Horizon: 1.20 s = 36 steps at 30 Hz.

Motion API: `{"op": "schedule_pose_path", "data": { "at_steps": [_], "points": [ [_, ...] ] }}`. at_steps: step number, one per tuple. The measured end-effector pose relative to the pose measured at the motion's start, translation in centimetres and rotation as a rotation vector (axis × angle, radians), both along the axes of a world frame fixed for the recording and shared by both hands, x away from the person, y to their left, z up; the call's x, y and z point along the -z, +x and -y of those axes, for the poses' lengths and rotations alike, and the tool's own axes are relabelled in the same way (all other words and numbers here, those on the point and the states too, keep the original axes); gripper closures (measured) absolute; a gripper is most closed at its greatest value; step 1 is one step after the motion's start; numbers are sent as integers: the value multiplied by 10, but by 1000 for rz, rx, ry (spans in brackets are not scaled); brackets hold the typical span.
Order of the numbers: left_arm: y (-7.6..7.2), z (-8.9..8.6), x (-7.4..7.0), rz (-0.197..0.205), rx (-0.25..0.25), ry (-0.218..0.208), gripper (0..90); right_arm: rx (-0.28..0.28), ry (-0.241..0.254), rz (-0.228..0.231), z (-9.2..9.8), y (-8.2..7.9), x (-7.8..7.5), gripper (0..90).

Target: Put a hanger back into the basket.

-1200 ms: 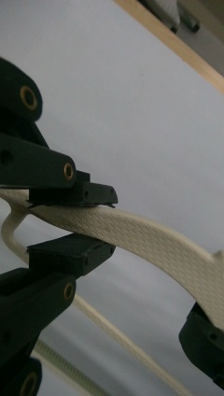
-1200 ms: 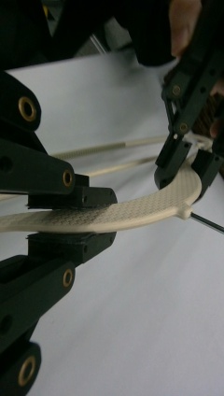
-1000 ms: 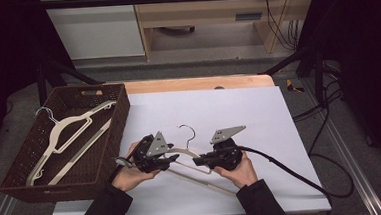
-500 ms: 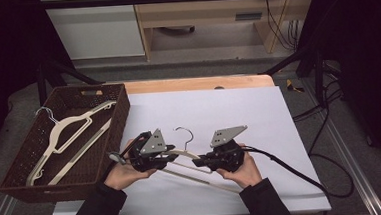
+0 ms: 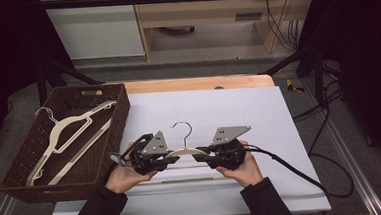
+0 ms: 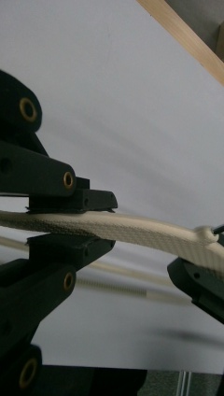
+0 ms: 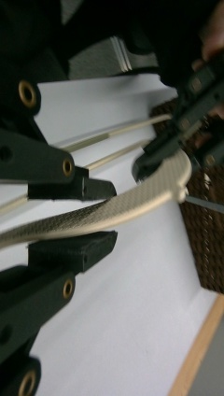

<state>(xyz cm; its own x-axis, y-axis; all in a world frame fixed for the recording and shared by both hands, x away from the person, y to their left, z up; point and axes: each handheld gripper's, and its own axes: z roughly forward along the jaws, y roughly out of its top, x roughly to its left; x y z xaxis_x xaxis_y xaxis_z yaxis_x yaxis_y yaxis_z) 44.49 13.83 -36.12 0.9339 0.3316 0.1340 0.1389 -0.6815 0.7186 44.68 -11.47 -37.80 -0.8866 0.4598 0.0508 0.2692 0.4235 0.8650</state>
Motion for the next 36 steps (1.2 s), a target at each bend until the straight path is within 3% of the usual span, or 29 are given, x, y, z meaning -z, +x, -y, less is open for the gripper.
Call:
{"op": "schedule_pose_path", "data": {
  "at_steps": [3,5,10,18,25,30,36],
  "points": [
    [-7,3,-3,-10,0,-32,857,46,10,55,1,1,-2,547],
    [-11,3,-5,-3,-18,-47,860,65,10,62,3,2,-4,527],
    [-13,-1,-11,0,-82,-88,860,134,59,97,11,-2,-11,333],
    [-8,-15,-28,12,-205,-159,860,277,118,64,46,-12,-16,165],
    [-4,-35,-58,23,-240,-217,860,400,123,58,79,-23,-7,84],
    [-3,-56,-86,21,-268,-245,860,440,134,57,94,-30,2,56],
    [-5,-83,-119,86,-285,-248,860,489,140,63,109,-36,9,47]
  ]
}}
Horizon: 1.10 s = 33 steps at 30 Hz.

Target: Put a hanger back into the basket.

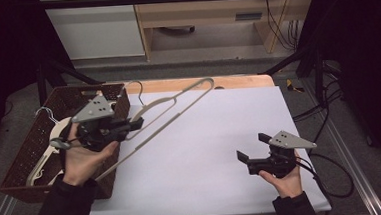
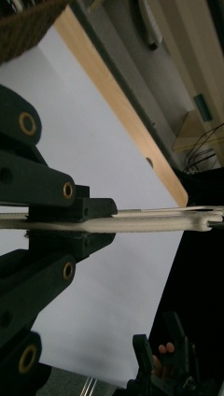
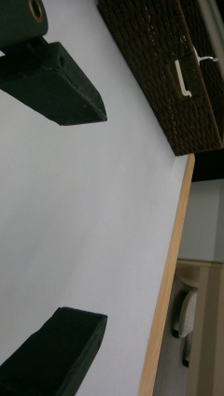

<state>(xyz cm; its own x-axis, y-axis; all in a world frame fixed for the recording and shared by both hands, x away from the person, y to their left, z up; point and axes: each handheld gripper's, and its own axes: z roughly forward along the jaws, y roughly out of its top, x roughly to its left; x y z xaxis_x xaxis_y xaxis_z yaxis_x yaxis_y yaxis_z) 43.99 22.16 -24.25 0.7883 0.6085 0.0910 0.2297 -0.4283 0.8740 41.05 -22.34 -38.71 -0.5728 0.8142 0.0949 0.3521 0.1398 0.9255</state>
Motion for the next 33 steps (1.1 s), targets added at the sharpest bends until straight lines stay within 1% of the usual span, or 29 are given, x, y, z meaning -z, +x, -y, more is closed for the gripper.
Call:
{"op": "schedule_pose_path", "data": {
  "at_steps": [1,2,6,7,8,10,13,19,20,21,23,28,32,33],
  "points": [
    [1,-5,-3,-1,-9,-10,860,1,4,-4,2,0,0,43],
    [2,-11,-7,6,-13,1,860,4,2,-6,3,0,1,41],
    [8,-32,-12,17,-51,11,859,19,-15,-11,5,1,4,39],
    [10,-38,-12,13,-60,4,860,14,-18,-15,5,1,5,39],
    [12,-45,-13,12,-66,12,860,15,-21,-16,5,2,5,39],
    [16,-58,-13,9,-81,14,859,15,-30,-21,5,3,7,38],
    [24,-77,-13,-1,-110,15,860,24,-27,-27,5,4,8,36],
    [36,-109,-5,-15,-122,25,859,20,-27,-24,6,4,7,37],
    [38,-113,-3,-20,-127,16,859,19,-27,-24,6,4,7,37],
    [39,-119,-2,-22,-126,18,859,19,-27,-23,6,4,7,36],
    [42,-128,1,-35,-135,-7,859,19,-28,-25,6,4,7,35],
    [50,-148,4,-45,-172,22,859,18,-25,-27,5,4,7,35],
    [57,-164,12,-61,-185,33,859,13,-26,-23,5,4,6,34],
    [58,-167,15,-66,-193,30,859,16,-24,-22,5,4,6,34]
  ]
}}
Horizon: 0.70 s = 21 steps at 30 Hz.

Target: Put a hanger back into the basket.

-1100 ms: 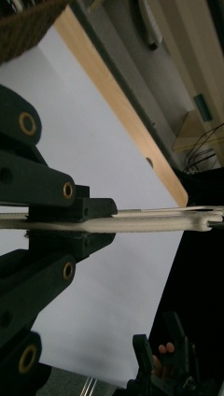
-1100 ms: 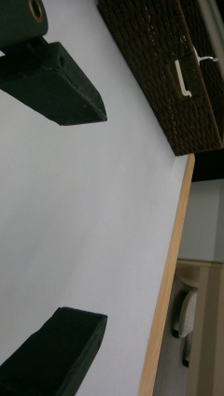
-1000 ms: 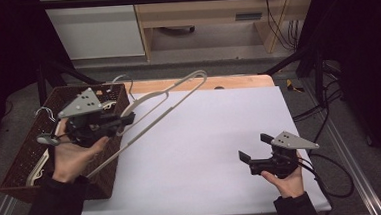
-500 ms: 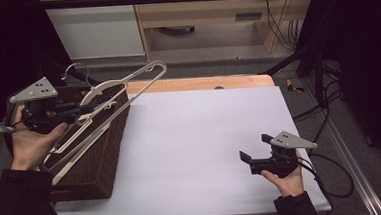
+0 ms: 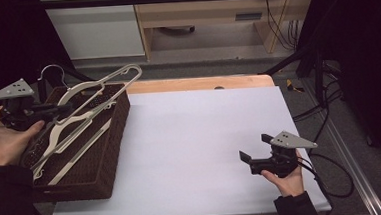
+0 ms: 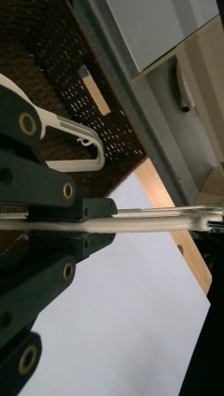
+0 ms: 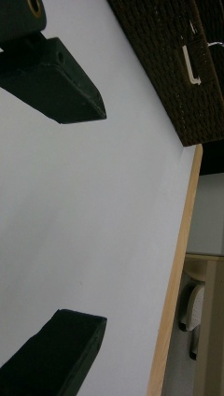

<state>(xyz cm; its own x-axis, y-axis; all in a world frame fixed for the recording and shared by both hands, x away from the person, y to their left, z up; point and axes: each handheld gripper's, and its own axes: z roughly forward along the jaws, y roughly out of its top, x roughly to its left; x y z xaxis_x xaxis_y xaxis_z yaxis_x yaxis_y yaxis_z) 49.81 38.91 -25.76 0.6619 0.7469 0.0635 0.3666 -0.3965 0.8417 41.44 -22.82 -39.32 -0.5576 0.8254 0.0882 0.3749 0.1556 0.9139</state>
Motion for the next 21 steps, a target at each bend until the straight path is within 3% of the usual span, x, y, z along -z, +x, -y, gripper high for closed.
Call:
{"op": "schedule_pose_path", "data": {
  "at_steps": [11,15,21],
  "points": [
    [12,-33,33,-29,-40,-18,859,-6,-11,-10,-2,2,2,30],
    [14,-40,43,-55,-53,8,859,-7,-9,-8,-2,2,2,30],
    [11,-55,54,-69,-88,-44,859,-10,-14,-16,-3,2,3,29]
  ]
}}
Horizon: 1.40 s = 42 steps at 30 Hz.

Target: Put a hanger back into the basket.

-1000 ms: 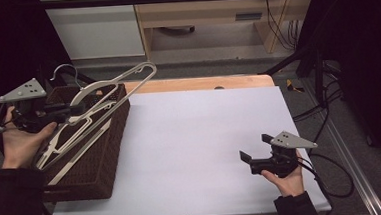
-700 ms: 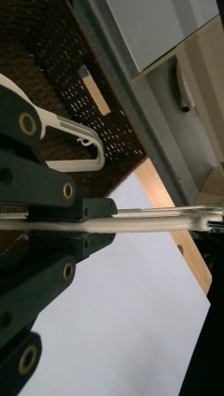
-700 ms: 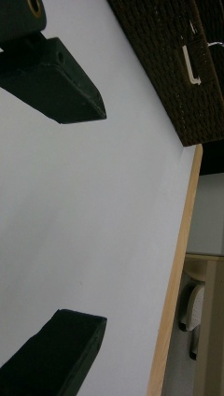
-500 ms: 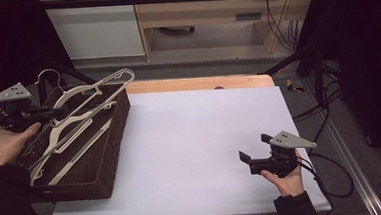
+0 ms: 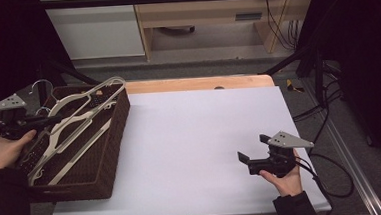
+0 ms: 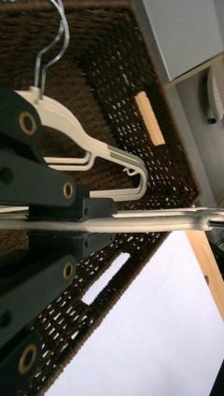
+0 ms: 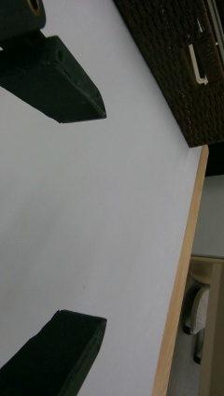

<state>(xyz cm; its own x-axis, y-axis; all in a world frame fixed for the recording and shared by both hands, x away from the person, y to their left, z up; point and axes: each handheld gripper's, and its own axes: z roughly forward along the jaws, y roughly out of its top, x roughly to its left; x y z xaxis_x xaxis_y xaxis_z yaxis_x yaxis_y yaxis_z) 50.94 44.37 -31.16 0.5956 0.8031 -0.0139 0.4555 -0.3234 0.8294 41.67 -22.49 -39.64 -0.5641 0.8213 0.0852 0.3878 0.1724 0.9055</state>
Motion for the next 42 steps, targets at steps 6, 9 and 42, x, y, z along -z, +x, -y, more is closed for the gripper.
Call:
{"op": "schedule_pose_path", "data": {
  "at_steps": [6,9,42],
  "points": [
    [-4,-6,19,-64,-48,22,860,-1,-1,1,0,0,0,30],
    [-5,-3,32,-101,-38,-4,858,-2,-3,-4,0,0,1,30],
    [-74,41,4,90,-224,-38,524,-3,5,5,-1,0,-1,30]
  ]
}}
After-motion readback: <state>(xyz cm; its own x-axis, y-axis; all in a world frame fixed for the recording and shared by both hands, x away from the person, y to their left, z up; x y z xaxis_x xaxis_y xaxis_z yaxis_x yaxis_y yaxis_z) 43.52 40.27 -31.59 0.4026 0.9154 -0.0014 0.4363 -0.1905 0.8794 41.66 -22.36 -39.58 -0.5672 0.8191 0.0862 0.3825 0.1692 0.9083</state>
